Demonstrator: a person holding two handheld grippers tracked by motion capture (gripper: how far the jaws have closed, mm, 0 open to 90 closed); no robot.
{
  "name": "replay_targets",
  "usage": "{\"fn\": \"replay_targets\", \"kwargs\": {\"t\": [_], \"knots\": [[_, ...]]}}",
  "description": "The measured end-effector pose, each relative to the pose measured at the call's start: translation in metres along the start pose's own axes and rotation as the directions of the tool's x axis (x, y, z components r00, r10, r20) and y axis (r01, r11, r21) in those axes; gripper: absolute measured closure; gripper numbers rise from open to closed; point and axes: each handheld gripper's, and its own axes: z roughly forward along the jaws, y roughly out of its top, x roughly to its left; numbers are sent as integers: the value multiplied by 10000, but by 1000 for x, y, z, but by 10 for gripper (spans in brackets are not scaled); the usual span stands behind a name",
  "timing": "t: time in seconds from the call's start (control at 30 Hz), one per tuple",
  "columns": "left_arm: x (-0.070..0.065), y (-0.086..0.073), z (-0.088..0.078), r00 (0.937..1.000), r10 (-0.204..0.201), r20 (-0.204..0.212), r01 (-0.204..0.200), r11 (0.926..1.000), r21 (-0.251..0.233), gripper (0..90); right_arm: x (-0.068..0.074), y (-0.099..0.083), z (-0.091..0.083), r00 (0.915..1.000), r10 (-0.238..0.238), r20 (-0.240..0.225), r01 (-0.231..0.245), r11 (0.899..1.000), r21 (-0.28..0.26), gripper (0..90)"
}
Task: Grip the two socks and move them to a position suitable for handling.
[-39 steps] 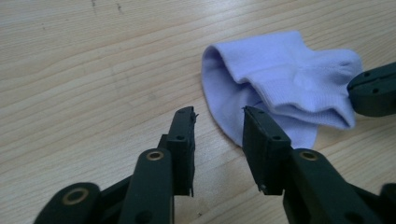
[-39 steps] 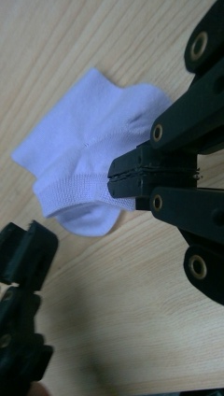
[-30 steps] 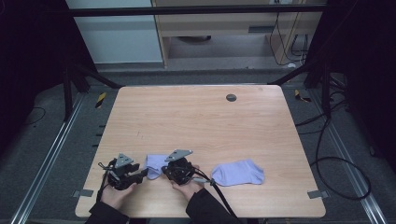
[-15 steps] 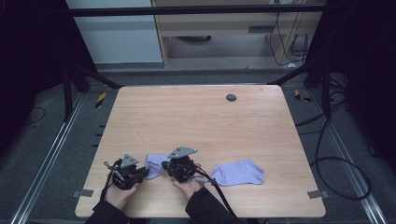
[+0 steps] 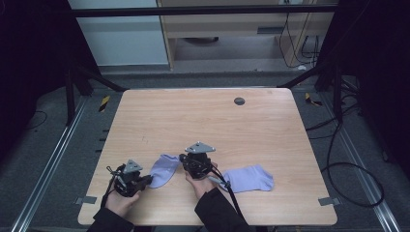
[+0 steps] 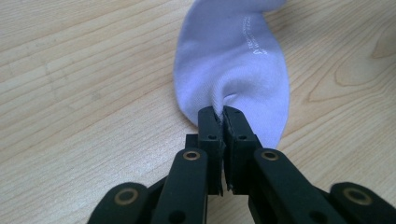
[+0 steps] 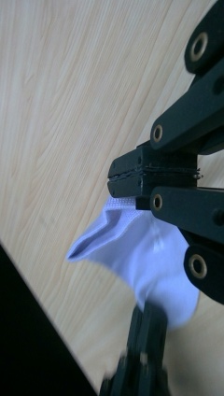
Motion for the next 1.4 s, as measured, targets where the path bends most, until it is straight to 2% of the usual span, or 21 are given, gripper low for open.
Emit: {"fn": "replay_targets", "kwargs": {"t": [0.17, 0.37, 0.53, 0.67, 0.8, 0.93, 1.03, 1.2, 1.33, 1.4], "knots": [[2, -1, 0, 10000, 27, -62, -27, 10000, 77, 857, -7, -5, 7, 9976, 37, 686, -68, 9990, 441, 900], [3, -1, 2, 9996, 65, -269, -64, 10000, 31, 844, -12, -10, 16, 9924, 19, 1229, -148, 9945, 1040, 897], [5, -1, 1, 9987, -120, -497, 110, 9997, -205, 765, -15, -14, 20, 9876, -302, 1538, 57, 9875, 1574, 860], [6, -2, -5, 9963, -586, -622, 547, 9965, -637, 634, -20, -13, 14, 9877, -388, 1513, 176, 9902, 1387, 757], [6, -5, -9, 9929, -881, -800, 836, 9948, -580, 605, -24, -11, 11, 9934, -324, 1102, 182, 9917, 1272, 685], [3, -7, -7, 9907, -1034, -889, 1012, 9944, -294, 613, -24, -14, 17, 9955, -493, 804, 366, 9876, 1529, 624], [2, -7, -4, 9905, -1023, -923, 1022, 9947, -56, 638, -23, -17, 23, 9957, -577, 726, 444, 9838, 1735, 624], [2, -6, -2, 9897, -1118, -893, 1133, 9935, 121, 735, -22, -20, 27, 9947, -724, 730, 562, 9773, 2041, 713], [0, -4, 0, 9907, -1081, -831, 1100, 9938, 186, 856, -21, -19, 26, 9956, -691, 640, 537, 9747, 2169, 849], [-1, -2, 1, 9913, -984, -877, 1005, 9947, 203, 868, -19, -19, 25, 9949, -752, 665, 586, 9729, 2238, 865]]}}
